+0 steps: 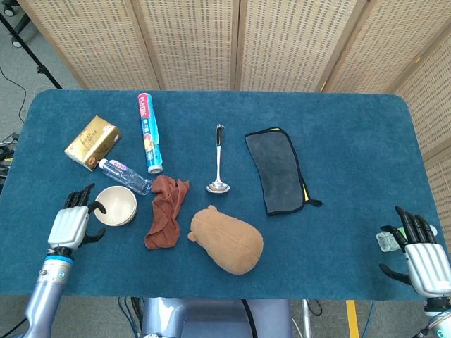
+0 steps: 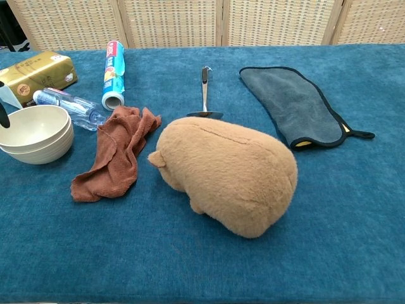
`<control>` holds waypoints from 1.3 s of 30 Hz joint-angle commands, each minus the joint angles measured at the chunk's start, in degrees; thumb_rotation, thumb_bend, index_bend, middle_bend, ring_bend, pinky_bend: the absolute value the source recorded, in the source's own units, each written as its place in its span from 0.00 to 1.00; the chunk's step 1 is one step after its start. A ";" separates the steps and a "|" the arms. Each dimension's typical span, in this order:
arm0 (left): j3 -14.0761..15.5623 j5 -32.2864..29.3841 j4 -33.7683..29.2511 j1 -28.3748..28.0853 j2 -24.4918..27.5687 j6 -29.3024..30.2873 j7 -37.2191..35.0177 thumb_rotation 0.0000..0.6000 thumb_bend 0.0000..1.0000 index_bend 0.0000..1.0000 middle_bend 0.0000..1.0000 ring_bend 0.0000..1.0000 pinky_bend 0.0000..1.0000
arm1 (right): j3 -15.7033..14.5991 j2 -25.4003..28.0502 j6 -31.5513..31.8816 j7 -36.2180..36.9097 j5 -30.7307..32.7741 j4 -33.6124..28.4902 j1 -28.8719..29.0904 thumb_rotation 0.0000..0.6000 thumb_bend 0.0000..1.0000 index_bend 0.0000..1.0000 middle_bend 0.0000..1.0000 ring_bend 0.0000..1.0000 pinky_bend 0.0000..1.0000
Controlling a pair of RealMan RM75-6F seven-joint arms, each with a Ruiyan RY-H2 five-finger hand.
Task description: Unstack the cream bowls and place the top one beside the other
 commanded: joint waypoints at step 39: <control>1.05 -4.23 3.55 -3.50 -3.50 0.57 2.85 1.00 0.32 0.61 0.01 0.07 0.00 | 0.09 0.26 0.77 0.59 -0.25 -0.15 -0.40 1.00 0.13 0.26 0.00 0.00 0.05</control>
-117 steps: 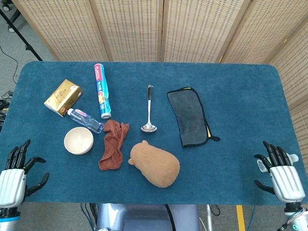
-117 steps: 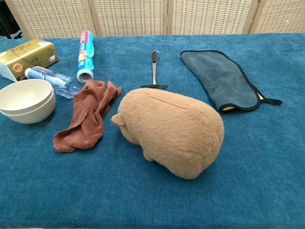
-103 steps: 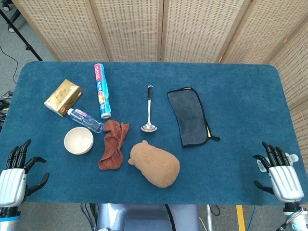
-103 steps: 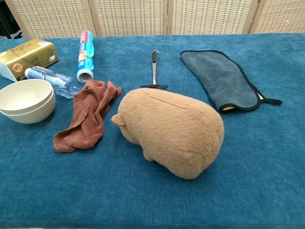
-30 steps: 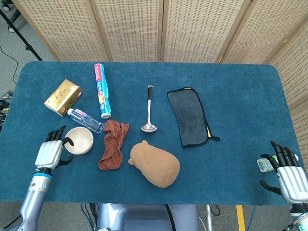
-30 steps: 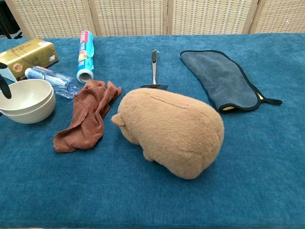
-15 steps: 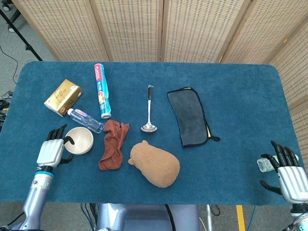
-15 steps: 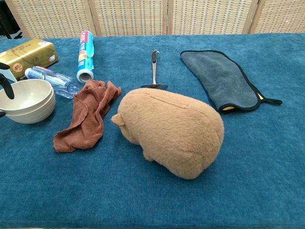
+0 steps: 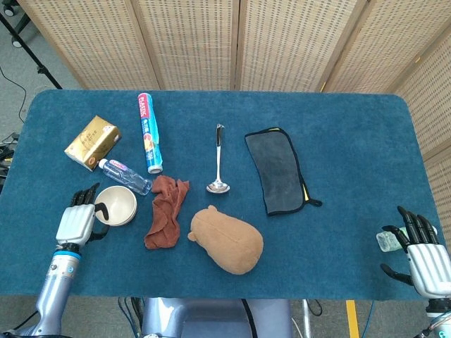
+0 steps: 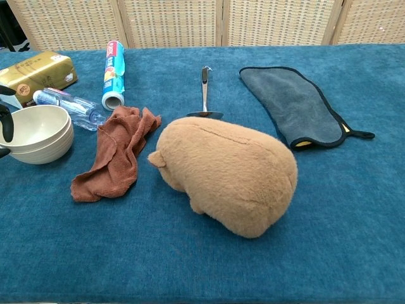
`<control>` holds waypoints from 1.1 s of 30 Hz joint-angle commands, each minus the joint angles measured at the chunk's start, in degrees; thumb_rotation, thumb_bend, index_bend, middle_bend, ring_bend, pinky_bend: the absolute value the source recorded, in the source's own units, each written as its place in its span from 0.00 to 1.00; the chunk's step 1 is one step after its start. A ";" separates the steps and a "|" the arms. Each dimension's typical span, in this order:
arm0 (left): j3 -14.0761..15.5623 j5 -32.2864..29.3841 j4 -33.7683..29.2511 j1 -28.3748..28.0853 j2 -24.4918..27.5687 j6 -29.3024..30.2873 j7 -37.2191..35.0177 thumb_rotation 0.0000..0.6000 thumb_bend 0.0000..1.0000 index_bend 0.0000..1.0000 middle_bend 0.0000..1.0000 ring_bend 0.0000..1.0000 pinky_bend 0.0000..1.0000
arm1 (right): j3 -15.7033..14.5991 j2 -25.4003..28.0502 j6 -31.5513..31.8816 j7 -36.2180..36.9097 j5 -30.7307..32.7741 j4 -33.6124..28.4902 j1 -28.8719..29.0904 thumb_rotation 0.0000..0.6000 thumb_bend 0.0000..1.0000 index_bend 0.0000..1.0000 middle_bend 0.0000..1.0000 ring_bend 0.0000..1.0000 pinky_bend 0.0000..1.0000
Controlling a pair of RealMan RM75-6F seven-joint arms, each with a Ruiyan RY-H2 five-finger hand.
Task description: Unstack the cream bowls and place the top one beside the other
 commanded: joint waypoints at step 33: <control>0.55 -1.31 1.70 -0.83 -0.93 0.45 -0.17 1.00 0.34 0.69 0.01 0.07 0.00 | 0.11 -0.22 0.01 -0.37 0.03 0.10 -0.03 1.00 0.12 0.26 0.00 0.00 0.05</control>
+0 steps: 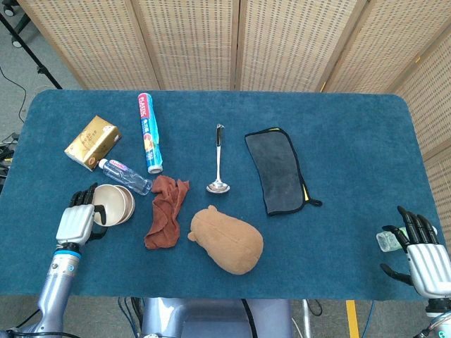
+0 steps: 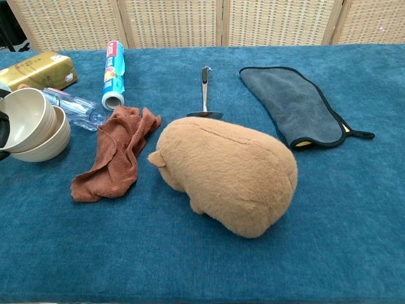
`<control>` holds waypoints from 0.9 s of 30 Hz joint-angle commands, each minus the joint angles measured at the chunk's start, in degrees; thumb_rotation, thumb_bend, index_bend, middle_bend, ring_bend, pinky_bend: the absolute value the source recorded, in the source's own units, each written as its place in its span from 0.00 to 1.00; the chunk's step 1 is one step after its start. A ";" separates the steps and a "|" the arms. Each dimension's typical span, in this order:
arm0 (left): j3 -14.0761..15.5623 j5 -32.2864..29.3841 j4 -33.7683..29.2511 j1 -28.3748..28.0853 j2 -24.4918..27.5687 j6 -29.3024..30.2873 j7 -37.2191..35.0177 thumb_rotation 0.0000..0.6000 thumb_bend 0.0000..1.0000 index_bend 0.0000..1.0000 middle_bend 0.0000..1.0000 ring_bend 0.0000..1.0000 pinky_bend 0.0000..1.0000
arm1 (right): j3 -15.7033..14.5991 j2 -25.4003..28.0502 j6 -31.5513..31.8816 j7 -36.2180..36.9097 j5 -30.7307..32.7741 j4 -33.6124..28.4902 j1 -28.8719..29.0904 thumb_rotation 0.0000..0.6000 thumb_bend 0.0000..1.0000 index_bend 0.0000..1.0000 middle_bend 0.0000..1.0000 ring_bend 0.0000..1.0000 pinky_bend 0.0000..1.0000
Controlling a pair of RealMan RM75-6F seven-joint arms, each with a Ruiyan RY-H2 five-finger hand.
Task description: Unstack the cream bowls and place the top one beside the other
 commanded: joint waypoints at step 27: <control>-1.60 1.88 -7.64 0.32 6.68 4.77 1.84 1.00 0.34 0.70 0.01 0.07 0.00 | -0.08 0.29 0.17 0.43 -0.12 -0.09 -0.16 1.00 0.12 0.26 0.00 0.00 0.05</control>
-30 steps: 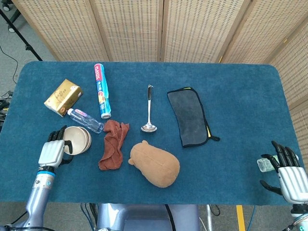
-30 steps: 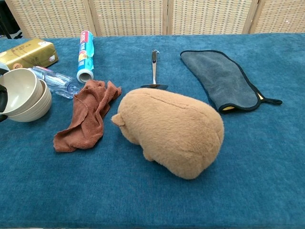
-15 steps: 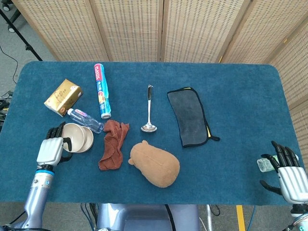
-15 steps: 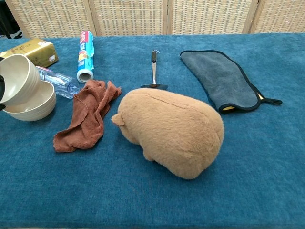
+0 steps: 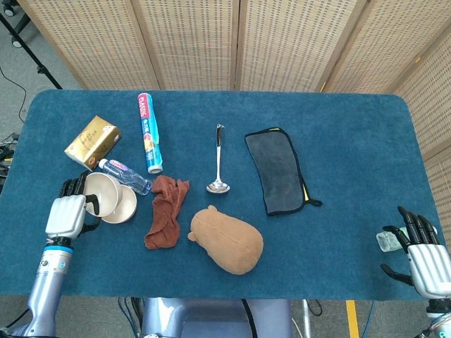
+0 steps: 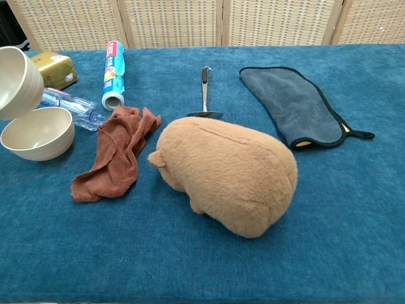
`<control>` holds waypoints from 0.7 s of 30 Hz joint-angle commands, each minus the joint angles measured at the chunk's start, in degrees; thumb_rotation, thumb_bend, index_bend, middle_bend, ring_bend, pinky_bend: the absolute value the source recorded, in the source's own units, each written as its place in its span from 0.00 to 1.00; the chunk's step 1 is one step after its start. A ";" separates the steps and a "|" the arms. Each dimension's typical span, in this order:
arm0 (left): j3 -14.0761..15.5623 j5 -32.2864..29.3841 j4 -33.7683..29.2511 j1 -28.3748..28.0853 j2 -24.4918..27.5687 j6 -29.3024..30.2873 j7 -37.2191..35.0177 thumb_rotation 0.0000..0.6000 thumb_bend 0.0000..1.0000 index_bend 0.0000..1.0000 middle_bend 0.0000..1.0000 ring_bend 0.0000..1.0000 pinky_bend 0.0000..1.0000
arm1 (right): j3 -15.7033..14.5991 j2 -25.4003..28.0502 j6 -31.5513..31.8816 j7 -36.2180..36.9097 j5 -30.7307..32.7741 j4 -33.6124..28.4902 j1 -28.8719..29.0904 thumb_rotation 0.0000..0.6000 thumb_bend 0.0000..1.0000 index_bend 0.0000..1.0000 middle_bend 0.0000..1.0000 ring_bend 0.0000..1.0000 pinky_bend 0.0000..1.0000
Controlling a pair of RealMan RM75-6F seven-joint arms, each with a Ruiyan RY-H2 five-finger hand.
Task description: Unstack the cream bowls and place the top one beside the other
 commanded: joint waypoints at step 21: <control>10.48 10.48 -4.76 7.71 8.94 -0.34 -7.48 1.00 0.34 0.70 0.01 0.07 0.00 | -0.50 0.56 1.67 -0.42 -1.08 -1.05 -1.01 1.00 0.12 0.26 0.00 0.00 0.05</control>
